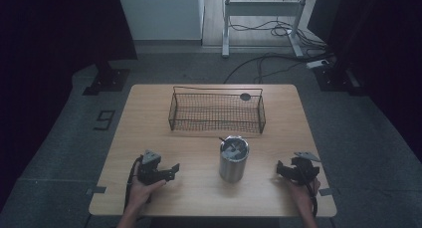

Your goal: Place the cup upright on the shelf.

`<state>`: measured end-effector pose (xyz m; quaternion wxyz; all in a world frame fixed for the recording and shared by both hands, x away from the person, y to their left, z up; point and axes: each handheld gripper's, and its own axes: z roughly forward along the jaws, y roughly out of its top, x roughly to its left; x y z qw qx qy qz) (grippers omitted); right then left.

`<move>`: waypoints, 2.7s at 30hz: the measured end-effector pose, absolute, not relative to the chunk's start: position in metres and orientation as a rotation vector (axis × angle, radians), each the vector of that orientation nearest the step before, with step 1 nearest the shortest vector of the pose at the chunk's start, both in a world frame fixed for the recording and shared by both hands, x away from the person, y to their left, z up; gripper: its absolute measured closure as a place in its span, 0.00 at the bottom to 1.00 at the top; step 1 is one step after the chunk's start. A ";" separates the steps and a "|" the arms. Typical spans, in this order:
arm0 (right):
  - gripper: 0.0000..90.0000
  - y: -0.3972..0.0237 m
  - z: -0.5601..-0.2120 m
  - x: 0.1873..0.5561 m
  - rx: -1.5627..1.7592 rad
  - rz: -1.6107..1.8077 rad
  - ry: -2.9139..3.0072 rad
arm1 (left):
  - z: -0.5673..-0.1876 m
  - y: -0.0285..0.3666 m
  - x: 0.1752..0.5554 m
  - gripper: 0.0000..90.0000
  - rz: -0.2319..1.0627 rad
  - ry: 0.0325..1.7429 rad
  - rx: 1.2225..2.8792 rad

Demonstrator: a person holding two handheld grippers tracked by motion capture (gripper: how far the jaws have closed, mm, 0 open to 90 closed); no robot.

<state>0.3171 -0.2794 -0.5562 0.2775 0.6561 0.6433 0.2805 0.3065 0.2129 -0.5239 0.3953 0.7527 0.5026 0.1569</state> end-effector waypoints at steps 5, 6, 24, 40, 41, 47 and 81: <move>0.05 -0.280 -0.556 0.317 1.762 0.751 1.729 | -0.526 0.211 0.307 0.16 0.393 1.281 1.917; 0.05 -0.280 -0.556 0.317 1.762 0.752 1.728 | -0.527 0.211 0.308 0.16 0.390 1.282 1.923; 0.04 -0.280 -0.556 0.317 1.751 0.757 1.747 | -0.530 0.210 0.308 0.16 0.385 1.292 1.938; 0.04 -0.280 -0.556 0.317 1.750 0.758 1.749 | -0.527 0.209 0.306 0.16 0.392 1.288 1.927; 0.04 -0.280 -0.556 0.317 1.750 0.758 1.749 | -0.525 0.209 0.306 0.16 0.394 1.282 1.922; 0.04 -0.280 -0.556 0.317 1.750 0.758 1.749 | -0.511 0.209 0.301 0.16 0.402 1.246 1.891; 0.04 -0.280 -0.556 0.317 1.748 0.759 1.751 | -0.474 0.150 0.301 0.13 0.334 1.094 1.890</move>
